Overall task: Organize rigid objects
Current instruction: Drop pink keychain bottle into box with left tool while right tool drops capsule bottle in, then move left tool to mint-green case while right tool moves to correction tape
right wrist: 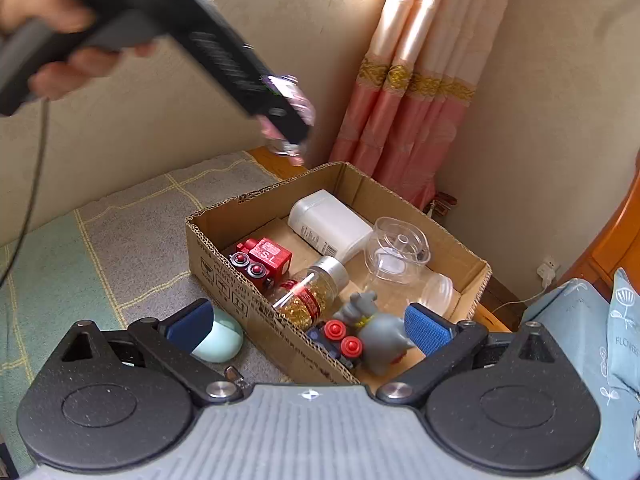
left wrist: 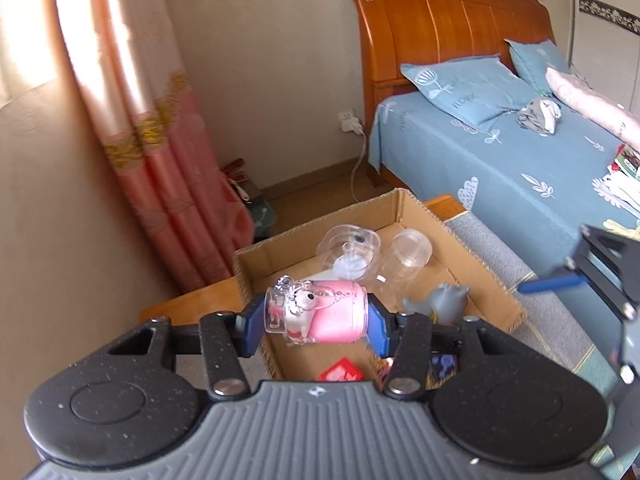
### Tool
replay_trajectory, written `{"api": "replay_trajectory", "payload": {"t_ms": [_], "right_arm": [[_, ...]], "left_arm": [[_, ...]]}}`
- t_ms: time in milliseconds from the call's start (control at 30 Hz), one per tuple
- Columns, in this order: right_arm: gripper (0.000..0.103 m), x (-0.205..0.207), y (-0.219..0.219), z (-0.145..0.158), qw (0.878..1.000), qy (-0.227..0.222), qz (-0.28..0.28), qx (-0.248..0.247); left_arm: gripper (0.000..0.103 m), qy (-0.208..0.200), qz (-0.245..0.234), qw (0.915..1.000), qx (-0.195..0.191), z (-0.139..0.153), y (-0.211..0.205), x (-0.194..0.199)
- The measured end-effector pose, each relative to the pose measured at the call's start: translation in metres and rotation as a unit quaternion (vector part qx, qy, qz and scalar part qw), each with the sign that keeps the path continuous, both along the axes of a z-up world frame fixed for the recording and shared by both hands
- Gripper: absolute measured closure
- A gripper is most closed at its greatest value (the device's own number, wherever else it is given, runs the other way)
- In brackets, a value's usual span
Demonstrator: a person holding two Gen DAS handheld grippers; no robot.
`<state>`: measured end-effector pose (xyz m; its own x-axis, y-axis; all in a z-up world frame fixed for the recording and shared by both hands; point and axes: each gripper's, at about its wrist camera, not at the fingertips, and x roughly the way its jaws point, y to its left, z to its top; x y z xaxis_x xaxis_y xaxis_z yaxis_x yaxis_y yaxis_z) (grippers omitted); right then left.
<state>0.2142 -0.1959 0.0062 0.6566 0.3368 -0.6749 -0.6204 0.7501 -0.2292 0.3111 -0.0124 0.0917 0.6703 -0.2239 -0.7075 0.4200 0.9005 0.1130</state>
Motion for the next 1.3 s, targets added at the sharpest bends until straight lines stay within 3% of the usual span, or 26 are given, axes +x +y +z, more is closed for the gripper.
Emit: {"api": "replay_trajectory", "payload": {"t_ms": [400,500,567,633,667,800,900,1300], "right_arm": [[0.000,-0.012,-0.034,0.014,0.997,0.025,-0.041,0.068],[0.000,-0.014,-0.042,0.013,0.996,0.028,-0.052,0.069],[0.000,-0.014,-0.045,0.010,0.995,0.031,-0.060,0.067],[0.000,-0.014,-0.047,0.008,0.995,0.034,-0.064,0.068],[0.000,-0.015,-0.048,0.008,0.995,0.035,-0.065,0.068],[0.000,-0.017,-0.047,0.008,0.995,0.034,-0.064,0.074],[0.000,-0.019,-0.044,0.009,0.994,0.033,-0.064,0.076],[0.000,-0.029,-0.039,0.014,0.992,0.042,-0.099,0.073]], "left_arm": [[0.053,0.088,0.034,0.9955,0.011,-0.041,-0.027,0.097],[0.053,0.098,0.050,0.9939,0.011,-0.050,-0.026,0.111],[0.048,0.089,0.059,0.9942,0.012,-0.053,-0.025,0.115],[0.021,0.083,0.068,0.9942,0.006,-0.051,-0.022,0.114],[0.018,0.075,0.071,0.9946,0.000,-0.049,-0.019,0.112],[0.018,0.067,0.063,0.9957,0.000,-0.040,-0.015,0.103],[0.010,0.056,0.067,0.9961,0.010,-0.034,-0.013,0.091],[0.009,0.041,0.064,0.9971,0.002,-0.016,0.000,0.040]]}}
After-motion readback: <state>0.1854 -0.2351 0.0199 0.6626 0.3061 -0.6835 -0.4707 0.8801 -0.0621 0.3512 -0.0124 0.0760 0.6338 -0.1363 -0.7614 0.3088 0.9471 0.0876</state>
